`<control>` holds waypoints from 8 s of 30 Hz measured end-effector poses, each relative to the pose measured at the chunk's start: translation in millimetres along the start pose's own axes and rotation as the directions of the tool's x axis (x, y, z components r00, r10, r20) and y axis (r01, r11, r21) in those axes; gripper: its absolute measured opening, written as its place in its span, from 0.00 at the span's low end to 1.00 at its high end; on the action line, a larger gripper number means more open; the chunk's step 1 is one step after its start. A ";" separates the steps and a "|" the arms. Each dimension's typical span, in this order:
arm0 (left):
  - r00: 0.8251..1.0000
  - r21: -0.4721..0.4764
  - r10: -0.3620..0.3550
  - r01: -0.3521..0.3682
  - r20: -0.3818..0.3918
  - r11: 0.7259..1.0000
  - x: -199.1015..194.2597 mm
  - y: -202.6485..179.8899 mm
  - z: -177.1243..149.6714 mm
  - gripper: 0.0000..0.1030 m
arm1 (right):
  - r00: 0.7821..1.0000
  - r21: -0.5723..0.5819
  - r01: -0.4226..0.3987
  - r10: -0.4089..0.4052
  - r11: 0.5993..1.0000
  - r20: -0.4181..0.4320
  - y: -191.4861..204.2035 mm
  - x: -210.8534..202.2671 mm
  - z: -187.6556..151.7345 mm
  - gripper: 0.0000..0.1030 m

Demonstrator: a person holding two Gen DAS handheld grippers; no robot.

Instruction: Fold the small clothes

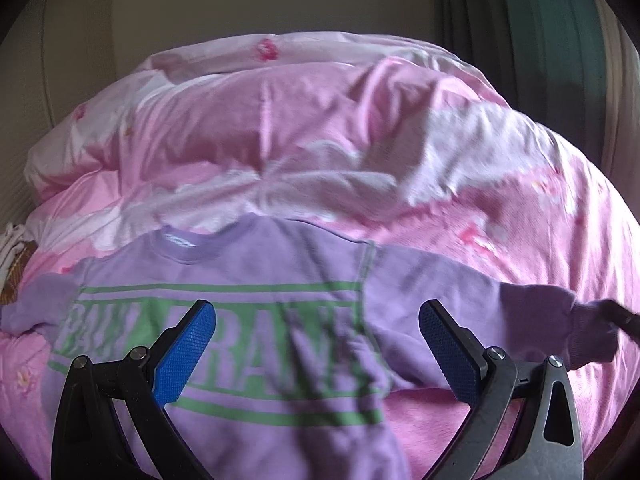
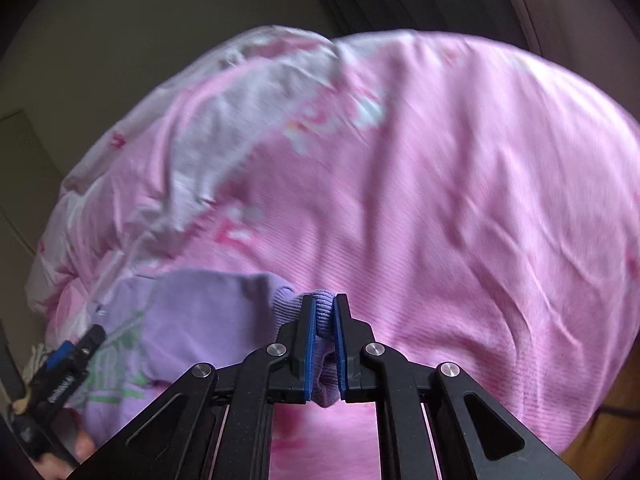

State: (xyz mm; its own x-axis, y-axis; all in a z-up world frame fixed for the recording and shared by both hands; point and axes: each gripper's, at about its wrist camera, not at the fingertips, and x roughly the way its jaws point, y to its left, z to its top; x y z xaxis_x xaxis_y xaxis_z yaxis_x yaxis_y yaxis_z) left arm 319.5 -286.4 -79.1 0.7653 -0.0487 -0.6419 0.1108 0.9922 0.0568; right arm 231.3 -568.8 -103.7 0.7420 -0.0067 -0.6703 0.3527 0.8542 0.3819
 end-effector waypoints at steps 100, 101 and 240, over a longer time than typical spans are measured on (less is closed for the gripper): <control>0.979 -0.092 0.039 -0.058 -0.198 0.994 68.9 238.9 -53.1 0.44 | 0.986 -0.370 0.084 -0.131 0.925 -0.103 225.9 88.8 -125.6 0.50; 0.981 -0.094 0.039 -0.057 -0.191 0.994 64.6 240.1 -52.6 0.44 | 0.988 -0.361 0.079 -0.122 0.929 -0.097 226.1 85.2 -123.2 0.50; 1.000 -0.553 0.011 -0.022 -0.023 0.833 8.2 571.5 -135.8 0.37 | 0.971 -0.538 -0.240 0.188 0.808 -0.151 519.8 57.9 -270.7 0.50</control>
State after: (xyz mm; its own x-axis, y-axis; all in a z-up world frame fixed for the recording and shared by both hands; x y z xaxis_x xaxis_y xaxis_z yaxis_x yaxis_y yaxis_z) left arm 303.0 295.8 -155.7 0.7520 -0.0347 -0.6583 -0.2749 0.8911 -0.3610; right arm 303.3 15.6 -116.3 0.7001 0.2324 -0.6752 -0.2000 0.9715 0.1270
